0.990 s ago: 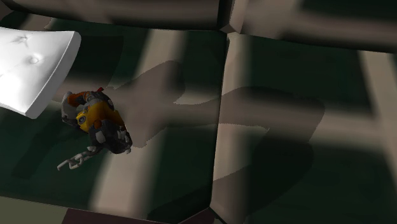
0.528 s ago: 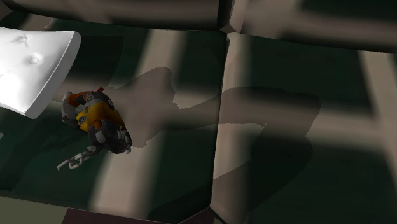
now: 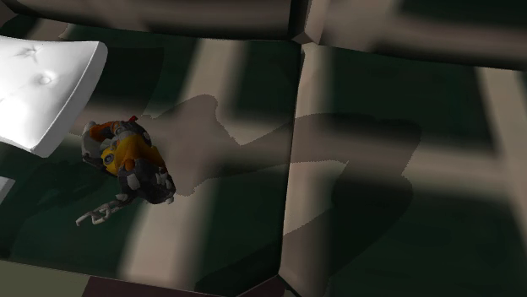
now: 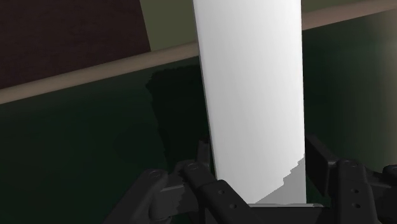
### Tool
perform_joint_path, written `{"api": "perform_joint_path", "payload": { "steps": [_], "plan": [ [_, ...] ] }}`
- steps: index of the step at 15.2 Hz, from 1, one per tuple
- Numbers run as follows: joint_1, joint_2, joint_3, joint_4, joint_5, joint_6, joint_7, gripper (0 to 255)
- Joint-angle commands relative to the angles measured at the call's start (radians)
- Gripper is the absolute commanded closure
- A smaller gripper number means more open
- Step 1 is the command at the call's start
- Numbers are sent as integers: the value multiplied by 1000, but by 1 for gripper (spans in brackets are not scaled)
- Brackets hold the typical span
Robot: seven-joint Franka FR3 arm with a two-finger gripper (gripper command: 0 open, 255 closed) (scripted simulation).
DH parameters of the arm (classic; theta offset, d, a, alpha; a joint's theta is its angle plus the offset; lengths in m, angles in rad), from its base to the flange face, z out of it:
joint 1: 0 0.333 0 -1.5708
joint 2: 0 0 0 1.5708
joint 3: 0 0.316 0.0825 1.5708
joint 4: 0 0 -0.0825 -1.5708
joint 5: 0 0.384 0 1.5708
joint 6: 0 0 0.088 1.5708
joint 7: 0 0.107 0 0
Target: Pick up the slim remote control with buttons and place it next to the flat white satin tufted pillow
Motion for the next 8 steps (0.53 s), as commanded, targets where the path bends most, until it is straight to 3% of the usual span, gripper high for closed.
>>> {"api": "perform_joint_path", "payload": {
  "steps": [1, 3, 4, 8],
  "plan": [
    [0, 0, 0, 0, 0, 1, 0, 255],
    [0, 0, 0, 0, 0, 1, 0, 255],
    [0, 0, 0, 0, 0, 1, 0, 0],
    [0, 0, 0, 0, 0, 1, 0, 0]
  ]
}}
